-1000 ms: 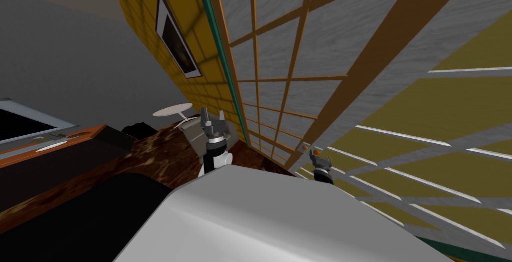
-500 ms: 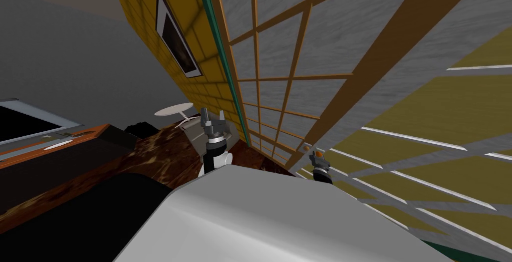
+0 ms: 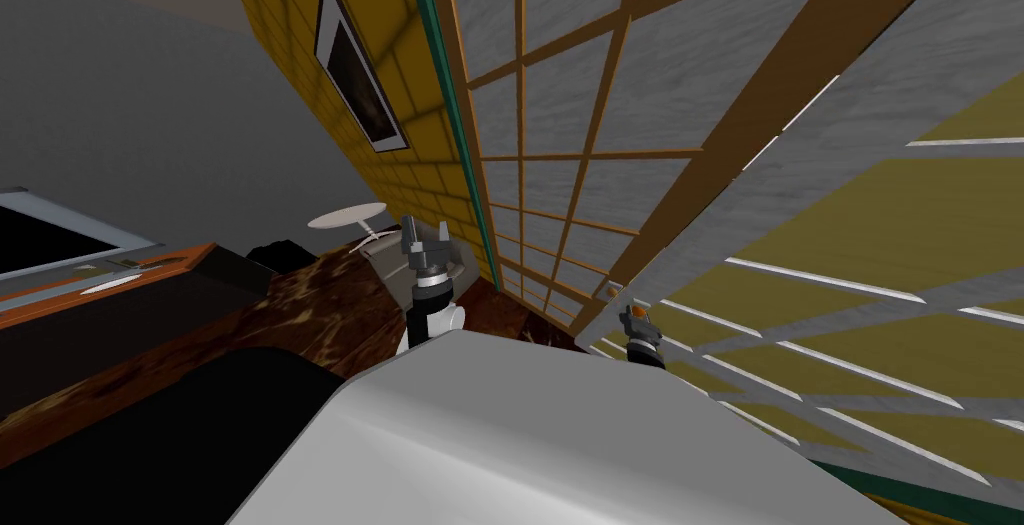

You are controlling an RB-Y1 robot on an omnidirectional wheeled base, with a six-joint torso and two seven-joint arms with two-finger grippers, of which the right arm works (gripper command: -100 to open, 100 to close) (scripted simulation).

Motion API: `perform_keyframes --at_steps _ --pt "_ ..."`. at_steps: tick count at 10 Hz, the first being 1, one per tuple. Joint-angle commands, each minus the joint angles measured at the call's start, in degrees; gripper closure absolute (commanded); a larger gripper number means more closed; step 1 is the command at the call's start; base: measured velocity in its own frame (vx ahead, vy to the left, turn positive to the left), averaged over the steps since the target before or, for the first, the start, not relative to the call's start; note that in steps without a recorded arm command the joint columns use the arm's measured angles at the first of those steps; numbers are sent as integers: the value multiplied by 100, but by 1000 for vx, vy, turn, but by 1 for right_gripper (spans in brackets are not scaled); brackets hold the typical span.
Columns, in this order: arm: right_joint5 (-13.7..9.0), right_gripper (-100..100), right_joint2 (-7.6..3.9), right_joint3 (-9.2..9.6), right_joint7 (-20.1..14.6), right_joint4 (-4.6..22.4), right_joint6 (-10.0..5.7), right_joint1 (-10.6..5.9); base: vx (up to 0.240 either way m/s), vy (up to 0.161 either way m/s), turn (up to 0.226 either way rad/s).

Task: Pull the door open

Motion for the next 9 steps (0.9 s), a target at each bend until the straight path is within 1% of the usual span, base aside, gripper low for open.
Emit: perform_keyframes --at_steps 1,2,3,4,6,8,9 --pt "-61 100 -77 -88 -91 26 70 166 -133 -1 -73" --pt "-61 100 -77 -88 -91 26 70 166 -117 0 -13" --pt "-78 100 -90 -99 -124 37 73 203 -100 6 -36" --pt "-150 100 -131 -114 -300 70 79 304 -126 11 -34" --pt "-177 100 -145 -116 -367 81 81 336 -127 19 -15" --pt "-256 100 -186 -124 -568 114 86 434 -88 15 -46" --pt "-256 100 -186 -124 -568 114 86 434 -63 15 -5"
